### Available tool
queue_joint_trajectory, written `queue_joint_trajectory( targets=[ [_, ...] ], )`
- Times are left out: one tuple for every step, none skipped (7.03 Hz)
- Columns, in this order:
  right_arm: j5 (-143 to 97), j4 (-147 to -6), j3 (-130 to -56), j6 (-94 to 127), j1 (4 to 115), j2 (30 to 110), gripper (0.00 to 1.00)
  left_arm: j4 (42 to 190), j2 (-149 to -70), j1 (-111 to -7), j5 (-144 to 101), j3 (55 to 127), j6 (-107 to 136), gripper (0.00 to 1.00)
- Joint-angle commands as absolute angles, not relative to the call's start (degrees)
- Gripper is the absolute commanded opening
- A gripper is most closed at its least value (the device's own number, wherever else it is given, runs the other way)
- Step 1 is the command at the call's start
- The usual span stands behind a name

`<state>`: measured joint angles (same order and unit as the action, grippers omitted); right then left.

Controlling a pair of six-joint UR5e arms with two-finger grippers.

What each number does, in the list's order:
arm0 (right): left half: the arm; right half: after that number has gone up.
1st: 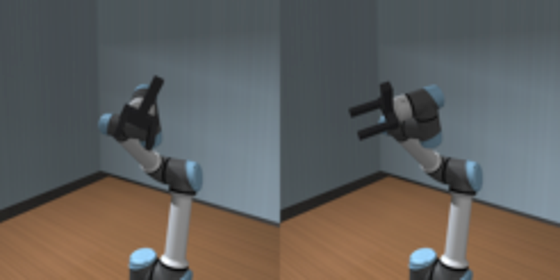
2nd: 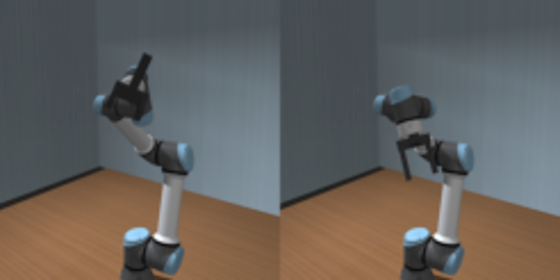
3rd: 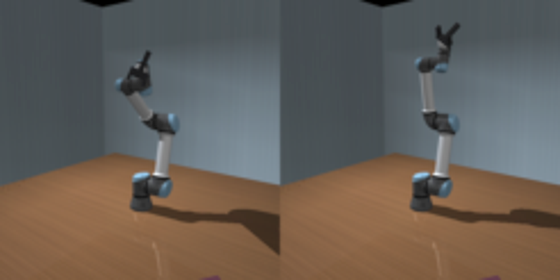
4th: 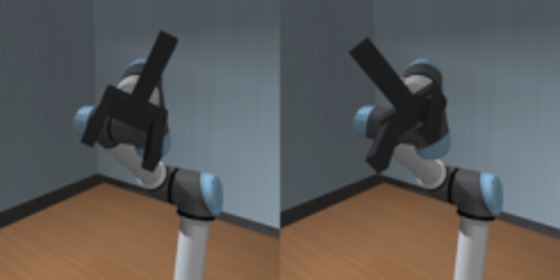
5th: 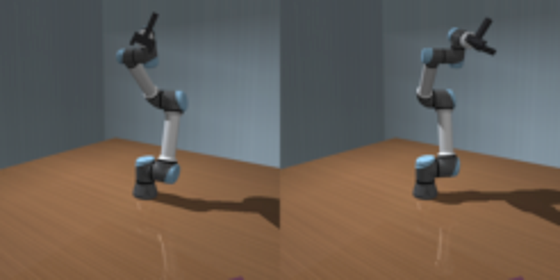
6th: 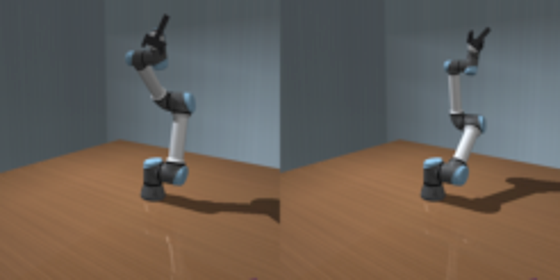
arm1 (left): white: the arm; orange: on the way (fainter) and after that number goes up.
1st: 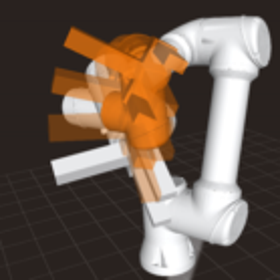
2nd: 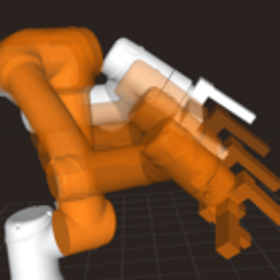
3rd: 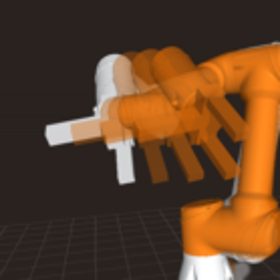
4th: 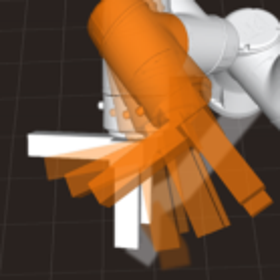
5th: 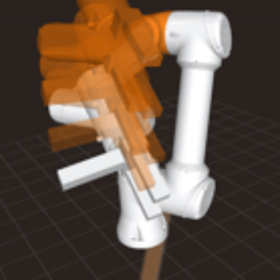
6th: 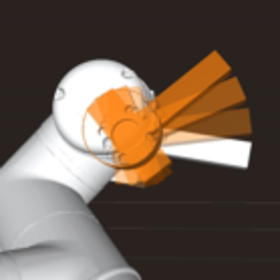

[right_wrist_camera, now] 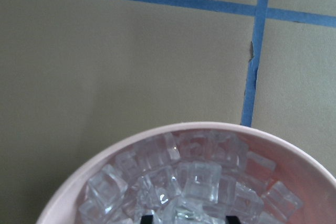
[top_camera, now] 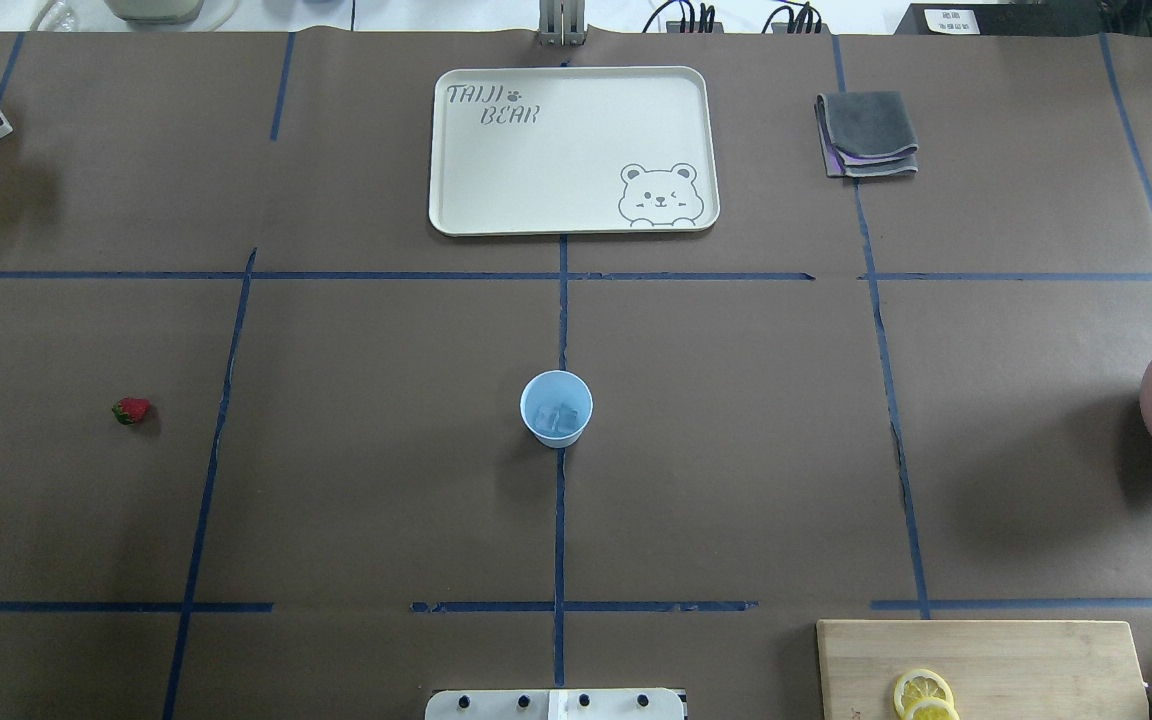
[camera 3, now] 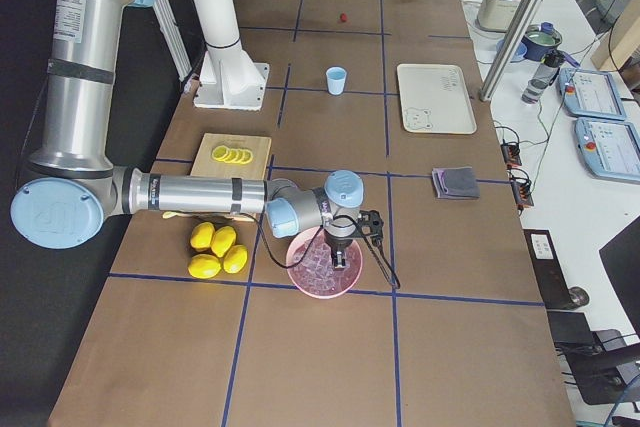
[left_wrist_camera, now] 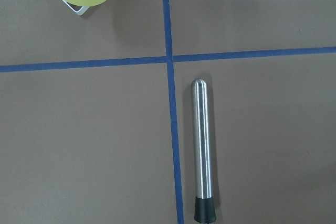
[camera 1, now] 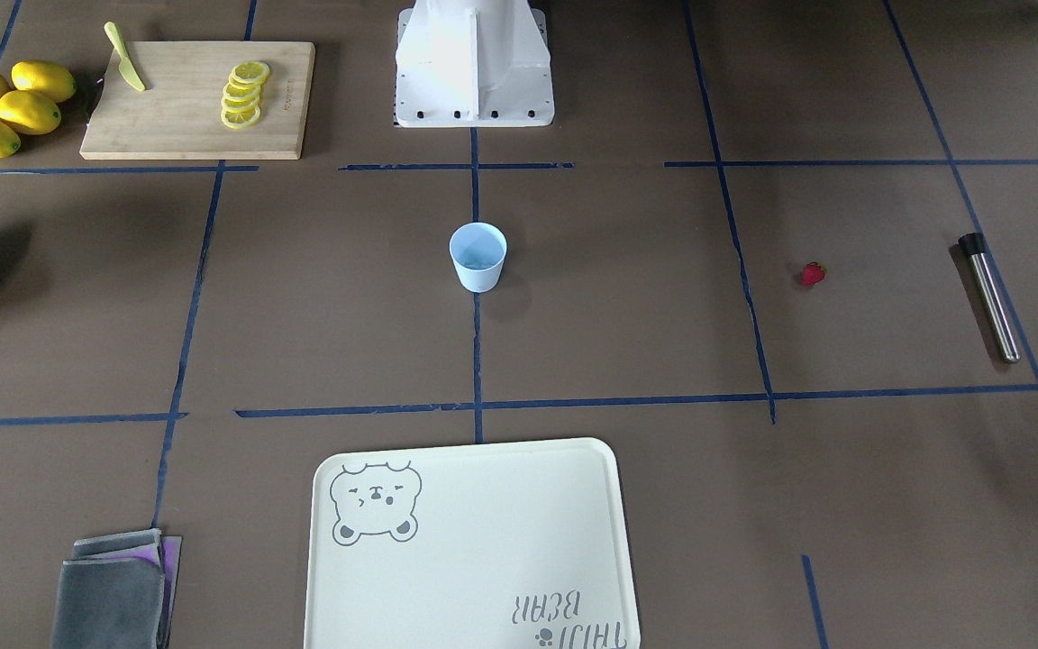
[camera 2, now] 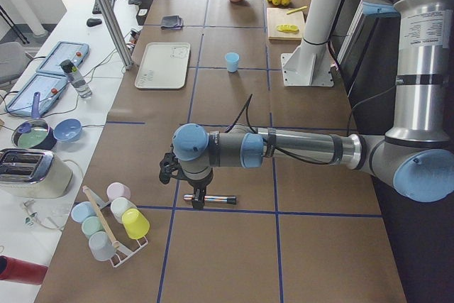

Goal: Mash ice and strawberries in cup
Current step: 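Grasp a third ice cube from the pink bowl with the right gripper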

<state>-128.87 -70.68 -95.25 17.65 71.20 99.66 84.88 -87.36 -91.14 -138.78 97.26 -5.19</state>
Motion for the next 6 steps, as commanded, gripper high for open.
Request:
queue_joint_trajectory(
  targets=[
    [-128.8, -70.5, -95.8, 17.3, 71.2, 99.6, 0.26, 84.9, -87.4, -91.1, -138.8, 97.2, -5.2, 1.00],
    [-128.8, -70.4, -96.0, 16.8, 71.2, 99.6, 0.01, 84.9, -87.4, -91.1, -138.8, 97.2, -5.2, 1.00],
    [-128.7, -70.6, -96.0, 16.0, 71.2, 98.3, 0.00, 84.9, -87.4, -91.1, -138.8, 97.2, -5.3, 1.00],
    [-129.0, -70.7, -96.8, 15.7, 71.4, 98.3, 0.00, 84.9, -87.4, -91.1, -138.7, 97.2, -5.3, 1.00],
    [-129.7, -72.8, -101.4, 15.6, 73.0, 98.5, 0.00, 84.9, -87.4, -91.1, -138.7, 97.1, -5.3, 1.00],
    [-129.6, -78.3, -106.7, 15.6, 73.3, 98.4, 0.00, 84.9, -87.4, -91.1, -138.8, 97.2, -5.3, 1.00]
  ],
)
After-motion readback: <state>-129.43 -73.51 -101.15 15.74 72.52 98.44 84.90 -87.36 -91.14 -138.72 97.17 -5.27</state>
